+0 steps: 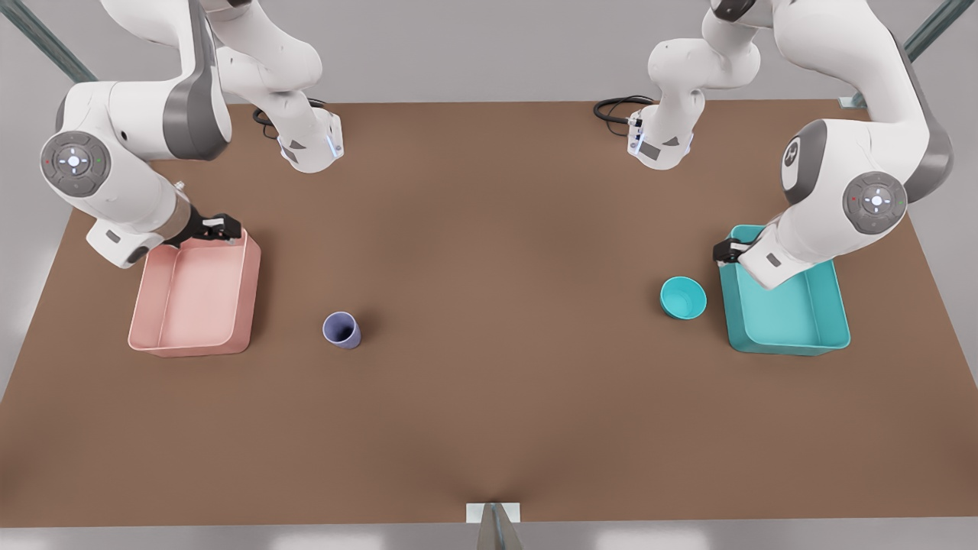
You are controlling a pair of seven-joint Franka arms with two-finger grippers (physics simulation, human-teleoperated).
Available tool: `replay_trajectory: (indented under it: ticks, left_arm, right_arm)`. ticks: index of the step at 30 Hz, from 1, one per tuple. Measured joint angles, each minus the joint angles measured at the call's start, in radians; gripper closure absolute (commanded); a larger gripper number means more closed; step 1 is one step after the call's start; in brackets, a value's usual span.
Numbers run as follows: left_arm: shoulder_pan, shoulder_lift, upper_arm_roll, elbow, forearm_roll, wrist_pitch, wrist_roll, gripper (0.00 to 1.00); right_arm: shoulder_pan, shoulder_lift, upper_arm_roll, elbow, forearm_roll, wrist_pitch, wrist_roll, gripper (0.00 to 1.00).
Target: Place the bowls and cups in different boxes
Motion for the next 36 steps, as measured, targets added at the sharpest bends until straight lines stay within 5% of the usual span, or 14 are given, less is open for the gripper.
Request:
replay_trajectory:
  ticks: [4, 8, 11, 23, 28, 30, 36]
  left_arm:
    - [-0.029, 0.010, -0.006, -0.109, 0.022, 0.041, 0.003, 0.00]
    - [-0.093, 0.082, -0.014, -0.457, 0.098, 0.299, 0.004, 0.00]
    - [-0.095, 0.118, -0.014, -0.579, 0.157, 0.487, 0.005, 0.00]
    - [-0.094, 0.237, -0.010, -0.673, 0.206, 0.774, 0.009, 0.00]
    - [-0.091, 0.261, 0.006, -0.669, 0.232, 0.813, 0.005, 0.60]
    - [-0.091, 0.259, 0.007, -0.667, 0.248, 0.821, -0.007, 0.74]
    - [-0.085, 0.155, 0.007, -0.631, 0.251, 0.766, -0.035, 0.79]
  right_arm:
    - [0.023, 0.095, 0.001, 0.046, -0.005, 0.013, -0.001, 0.00]
    - [0.088, 0.255, 0.004, 0.075, 0.004, 0.089, 0.003, 0.00]
    - [0.068, 0.361, 0.000, 0.063, 0.055, 0.177, 0.012, 0.00]
    - [0.025, 0.513, -0.006, -0.006, 0.148, 0.469, 0.057, 0.00]
    - [0.031, 0.417, -0.003, -0.177, 0.159, 0.550, 0.070, 0.00]
    - [0.043, 0.375, -0.001, -0.257, 0.161, 0.608, 0.074, 0.00]
    - [0.059, 0.394, 0.003, -0.308, 0.162, 0.733, 0.088, 0.00]
